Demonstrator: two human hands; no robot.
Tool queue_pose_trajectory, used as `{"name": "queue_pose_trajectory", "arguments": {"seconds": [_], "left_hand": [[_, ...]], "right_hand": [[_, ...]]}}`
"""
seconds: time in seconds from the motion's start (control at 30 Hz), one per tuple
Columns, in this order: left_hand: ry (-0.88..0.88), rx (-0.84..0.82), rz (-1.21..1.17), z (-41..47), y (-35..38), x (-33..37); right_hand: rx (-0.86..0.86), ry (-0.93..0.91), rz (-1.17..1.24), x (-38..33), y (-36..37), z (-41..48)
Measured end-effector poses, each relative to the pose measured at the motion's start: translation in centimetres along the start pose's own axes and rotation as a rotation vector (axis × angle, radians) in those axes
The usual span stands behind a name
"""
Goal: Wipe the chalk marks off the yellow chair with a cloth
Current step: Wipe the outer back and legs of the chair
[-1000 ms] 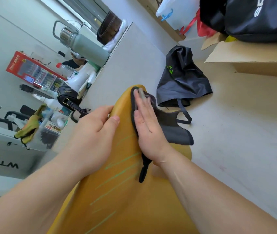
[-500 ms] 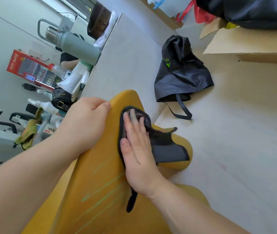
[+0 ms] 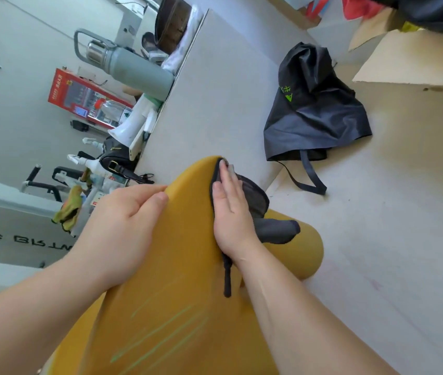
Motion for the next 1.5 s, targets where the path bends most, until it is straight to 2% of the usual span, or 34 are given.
{"name": "queue_pose_trajectory", "arguments": {"seconds": [0.23,0.4,0.5,0.6,0.73,0.87,0.93,1.07,1.17,1.27,1.4,1.47,1.5], "left_hand": [[-0.002,-0.014,0.026,-0.5,0.0,0.4],[-0.021,-0.011,0.080,-0.5,0.0,0.6],[-0.013,-0.012,0.095,-0.6,-0.1,0.8],[-0.016,-0.023,0.052,-0.5,0.1,0.4],[0.002,-0.023,0.034,-0.4,0.1,0.4],[0.007,-0.025,0.022,-0.4,0.1,0.7],[-0.004,-0.034,0.039,-0.3,0.1,0.6],[-0.015,-0.035,0.075,-0.3,0.1,0.5],[-0.026,-0.027,0.075,-0.3,0.1,0.4],[-0.016,-0.033,0.043,-0.3,0.0,0.4],[0.010,-0.030,0.020,0.0,0.2,0.5],[0.007,-0.031,0.007,0.1,0.3,0.4],[0.000,-0.032,0.007,0.1,0.3,0.4]], "right_hand": [[0.079,-0.015,0.029,1.1,2.7,-7.9],[0.051,0.250,0.282,6.9,2.1,-9.1],[0.032,0.343,0.352,6.8,1.8,-7.8],[0.076,0.217,0.196,2.9,1.0,-5.1],[-0.007,-0.024,-0.057,-2.0,1.6,-3.4],[-0.050,-0.194,-0.088,-1.9,0.8,-2.5],[-0.041,-0.109,0.000,0.6,-0.1,-1.6],[-0.062,0.255,0.272,7.2,0.0,-2.9],[0.028,0.330,0.298,8.0,1.0,-5.0],[0.094,0.168,0.170,3.6,1.6,-6.1],[0.000,-0.151,-0.108,-3.3,2.0,-4.9],[-0.031,-0.177,-0.102,-3.2,0.7,-2.0],[-0.048,-0.129,-0.033,-2.3,-0.1,-0.5]]}}
Point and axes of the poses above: each hand's wrist, its own z-axis towards the middle knuckle, its own y-axis out of the palm, x = y × z, the point moved 6 cm from there along z, towards the middle knuckle, and after that the axes turned 6 degrees about -x, right-handed, at the moved point
